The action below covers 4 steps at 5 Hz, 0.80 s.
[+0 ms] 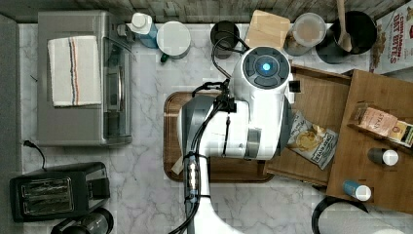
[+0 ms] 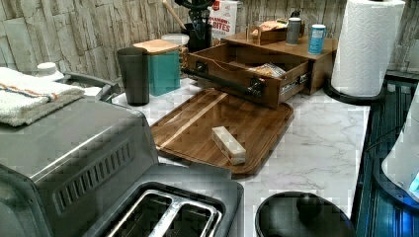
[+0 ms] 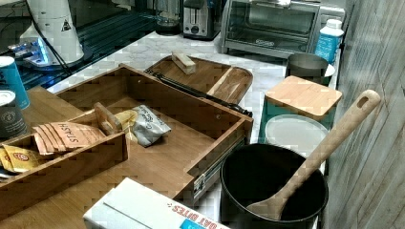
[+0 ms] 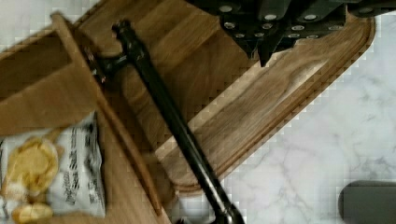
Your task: Close the drawer.
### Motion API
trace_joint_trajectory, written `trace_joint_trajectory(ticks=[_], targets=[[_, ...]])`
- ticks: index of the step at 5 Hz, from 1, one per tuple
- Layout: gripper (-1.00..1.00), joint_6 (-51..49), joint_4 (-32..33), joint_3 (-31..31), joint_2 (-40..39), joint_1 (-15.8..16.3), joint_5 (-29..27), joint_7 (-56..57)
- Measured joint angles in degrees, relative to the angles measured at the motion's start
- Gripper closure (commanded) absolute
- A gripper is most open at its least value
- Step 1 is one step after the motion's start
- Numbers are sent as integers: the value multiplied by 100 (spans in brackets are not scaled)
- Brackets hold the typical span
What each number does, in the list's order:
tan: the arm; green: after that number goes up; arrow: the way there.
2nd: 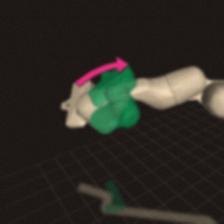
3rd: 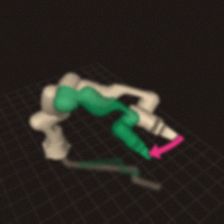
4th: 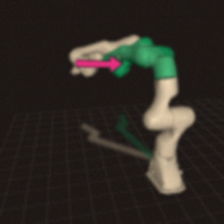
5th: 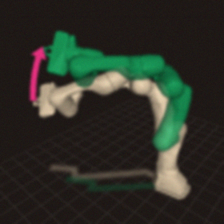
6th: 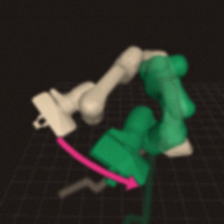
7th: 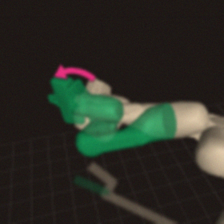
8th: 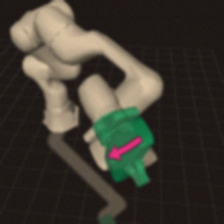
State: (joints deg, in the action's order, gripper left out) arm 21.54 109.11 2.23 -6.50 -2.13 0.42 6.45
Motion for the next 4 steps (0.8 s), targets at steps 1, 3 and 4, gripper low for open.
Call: trace_joint_trajectory(ticks=[1,3,4], targets=[[100,449,17,-8,-169,-1,34,11],[100,753,22,-38,-514,29,794,738],[100,887,28,-53,-826,28,876,793]])
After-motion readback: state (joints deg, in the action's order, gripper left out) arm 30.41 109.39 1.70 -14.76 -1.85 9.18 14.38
